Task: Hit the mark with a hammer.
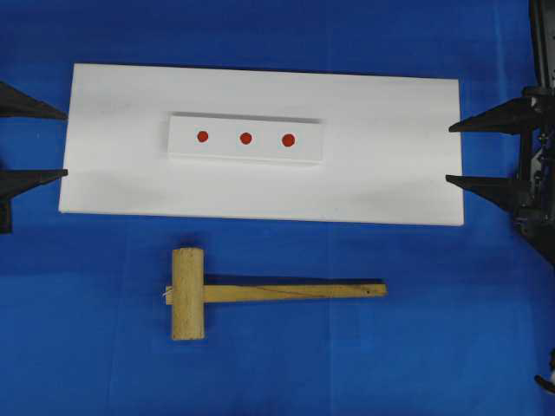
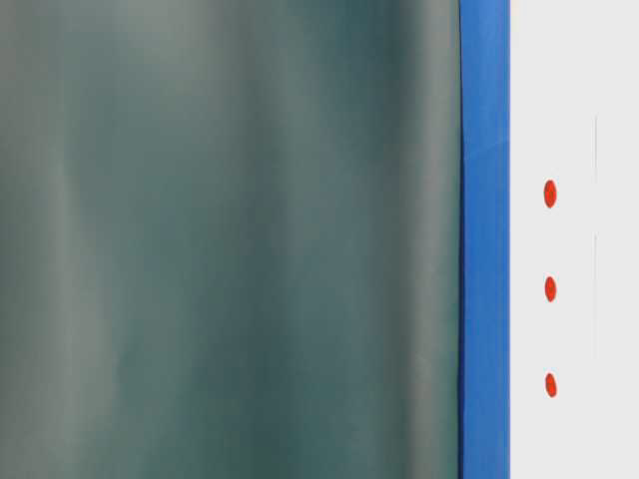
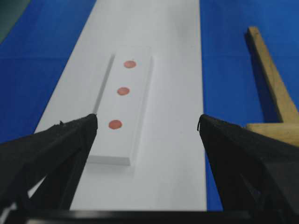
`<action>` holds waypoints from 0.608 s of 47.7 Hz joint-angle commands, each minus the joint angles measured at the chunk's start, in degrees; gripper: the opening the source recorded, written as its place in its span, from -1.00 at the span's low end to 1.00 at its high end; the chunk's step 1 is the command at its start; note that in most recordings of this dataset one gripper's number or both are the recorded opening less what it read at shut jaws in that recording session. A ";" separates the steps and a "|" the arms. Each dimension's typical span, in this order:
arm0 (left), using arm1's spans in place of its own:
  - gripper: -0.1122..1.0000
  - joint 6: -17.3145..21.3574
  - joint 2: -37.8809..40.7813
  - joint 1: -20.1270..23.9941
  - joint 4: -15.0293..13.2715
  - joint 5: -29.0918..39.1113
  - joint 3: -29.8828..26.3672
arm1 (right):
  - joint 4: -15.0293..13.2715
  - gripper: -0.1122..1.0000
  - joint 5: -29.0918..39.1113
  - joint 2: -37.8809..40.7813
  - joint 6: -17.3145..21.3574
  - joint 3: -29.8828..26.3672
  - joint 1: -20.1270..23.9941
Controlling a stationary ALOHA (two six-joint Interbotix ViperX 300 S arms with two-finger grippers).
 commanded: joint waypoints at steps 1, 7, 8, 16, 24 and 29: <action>0.78 0.09 0.44 -0.18 0.09 -0.53 -0.53 | 0.09 0.56 -0.26 0.53 0.09 -0.70 0.00; 0.78 0.00 0.44 -0.18 0.09 -0.53 -0.62 | 0.09 0.56 -0.26 0.53 0.09 -0.62 0.00; 0.78 0.00 0.44 -0.18 0.09 -0.44 -0.53 | 0.00 0.56 -0.26 0.53 0.09 -0.62 0.00; 0.78 0.00 0.44 -0.18 0.09 -0.35 -0.53 | 0.00 0.56 -0.26 0.53 0.09 -0.70 0.00; 0.78 0.00 0.44 -0.18 0.09 -0.26 -0.53 | 0.00 0.56 -0.26 0.53 0.09 -0.70 0.00; 0.78 0.00 0.44 -0.18 0.09 -0.26 -0.53 | 0.00 0.56 -0.26 0.53 0.09 -0.62 0.00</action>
